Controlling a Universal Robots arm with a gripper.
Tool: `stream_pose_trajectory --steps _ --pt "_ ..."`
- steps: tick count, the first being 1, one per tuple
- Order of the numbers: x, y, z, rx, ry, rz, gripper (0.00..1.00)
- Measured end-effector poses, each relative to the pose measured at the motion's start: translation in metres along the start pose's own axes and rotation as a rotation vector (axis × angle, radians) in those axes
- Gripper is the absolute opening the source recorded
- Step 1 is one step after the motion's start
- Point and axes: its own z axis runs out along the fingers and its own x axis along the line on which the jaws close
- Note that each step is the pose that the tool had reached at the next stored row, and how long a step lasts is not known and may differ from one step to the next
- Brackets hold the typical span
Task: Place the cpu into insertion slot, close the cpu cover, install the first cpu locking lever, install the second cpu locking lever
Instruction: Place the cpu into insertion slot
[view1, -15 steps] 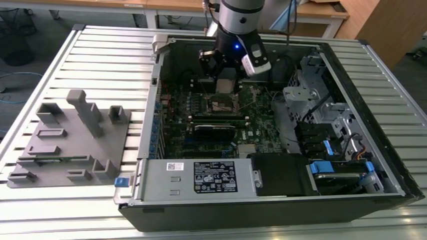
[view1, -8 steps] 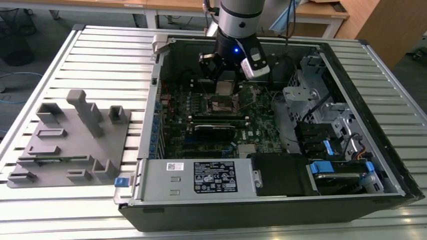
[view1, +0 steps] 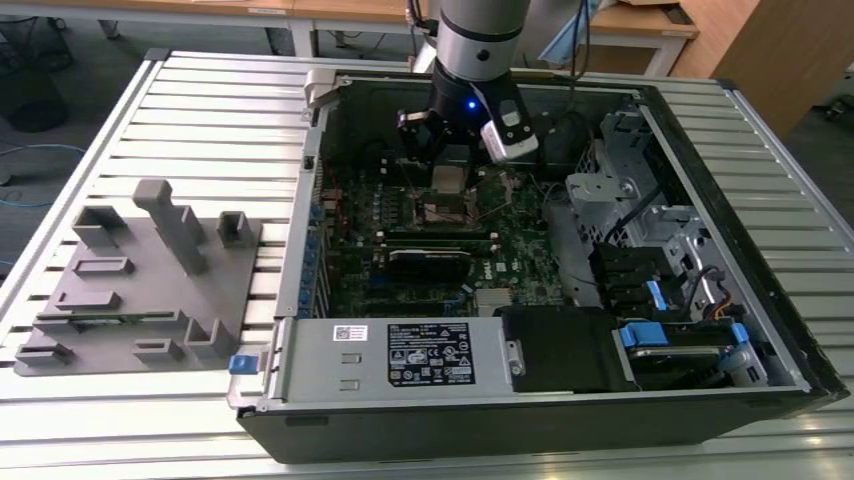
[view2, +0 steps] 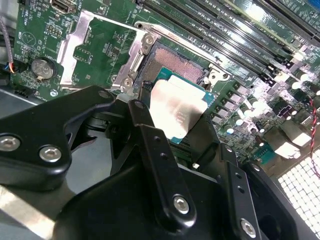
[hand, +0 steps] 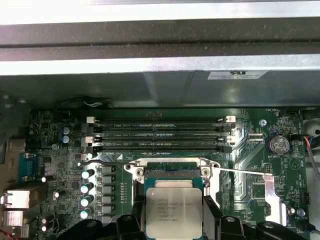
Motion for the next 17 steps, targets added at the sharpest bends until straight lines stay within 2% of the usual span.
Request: stream_pose_trajectory --steps 3,17 --pt "0.0 0.0 0.0003 -0.0003 -0.0008 0.007 0.54" --pt "-0.0001 -0.0003 0.0041 -0.0034 -0.0225 0.258 0.54"
